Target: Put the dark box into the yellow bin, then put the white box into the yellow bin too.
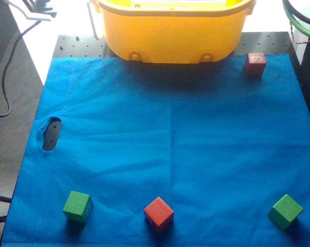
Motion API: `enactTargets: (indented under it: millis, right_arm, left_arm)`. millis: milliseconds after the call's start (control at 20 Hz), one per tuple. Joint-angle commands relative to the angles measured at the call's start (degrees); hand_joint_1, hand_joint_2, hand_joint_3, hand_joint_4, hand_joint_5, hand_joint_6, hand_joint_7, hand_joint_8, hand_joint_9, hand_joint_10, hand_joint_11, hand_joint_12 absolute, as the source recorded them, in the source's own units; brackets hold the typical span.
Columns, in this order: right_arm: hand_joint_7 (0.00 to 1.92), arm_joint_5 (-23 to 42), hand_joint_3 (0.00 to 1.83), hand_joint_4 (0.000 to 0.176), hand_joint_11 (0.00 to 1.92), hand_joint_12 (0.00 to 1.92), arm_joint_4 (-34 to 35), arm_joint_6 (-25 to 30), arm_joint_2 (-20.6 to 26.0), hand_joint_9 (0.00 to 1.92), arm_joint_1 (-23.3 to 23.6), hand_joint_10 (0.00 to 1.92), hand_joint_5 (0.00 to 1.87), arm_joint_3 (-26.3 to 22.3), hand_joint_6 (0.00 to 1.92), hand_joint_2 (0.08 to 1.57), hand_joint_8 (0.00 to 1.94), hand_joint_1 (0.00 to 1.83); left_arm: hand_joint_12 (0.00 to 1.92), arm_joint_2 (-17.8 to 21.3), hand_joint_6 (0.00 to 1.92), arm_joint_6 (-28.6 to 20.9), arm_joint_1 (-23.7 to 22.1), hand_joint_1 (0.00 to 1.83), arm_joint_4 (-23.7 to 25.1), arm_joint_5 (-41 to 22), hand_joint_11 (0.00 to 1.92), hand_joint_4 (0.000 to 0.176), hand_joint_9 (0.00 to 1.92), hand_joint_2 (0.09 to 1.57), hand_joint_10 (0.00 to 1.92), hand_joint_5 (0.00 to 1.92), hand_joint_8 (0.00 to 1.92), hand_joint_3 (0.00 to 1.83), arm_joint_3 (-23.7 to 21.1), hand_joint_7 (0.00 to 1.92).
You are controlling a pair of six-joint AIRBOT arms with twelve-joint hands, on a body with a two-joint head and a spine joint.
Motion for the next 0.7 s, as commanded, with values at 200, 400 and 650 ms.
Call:
enactTargets:
  millis: [200,400,650]
  right_arm:
    - [0.48,6.33,0.0,0.1,0.29,0.07,0.26,0.16,1.52,0.52,0.47,0.0,0.37,-0.75,0.0,0.84,0.0,1.0]
    - [0.45,6.34,0.0,0.141,0.31,0.06,1.19,0.17,3.38,0.53,0.48,0.0,0.15,-2.41,0.0,0.8,0.0,0.86]
    - [0.36,6.37,0.0,0.138,0.31,0.05,1.53,0.17,6.85,0.38,0.5,0.0,0.12,-5.48,0.0,0.77,0.0,0.91]
  left_arm:
    - [0.01,-0.09,0.0,-0.12,-0.48,0.94,-3.21,-4.9,0.02,0.0,0.07,0.87,0.01,0.11,0.01,0.0,-0.03,0.09]
    - [0.0,-0.06,0.0,-0.13,0.49,0.93,-4.16,-3.95,0.0,0.0,0.03,0.83,0.0,0.03,0.0,0.0,0.38,0.06]
    - [0.0,0.54,0.01,-0.12,4.46,0.91,-8.86,-3.9,0.0,0.0,0.04,0.83,0.01,0.03,0.01,0.0,0.85,0.04]
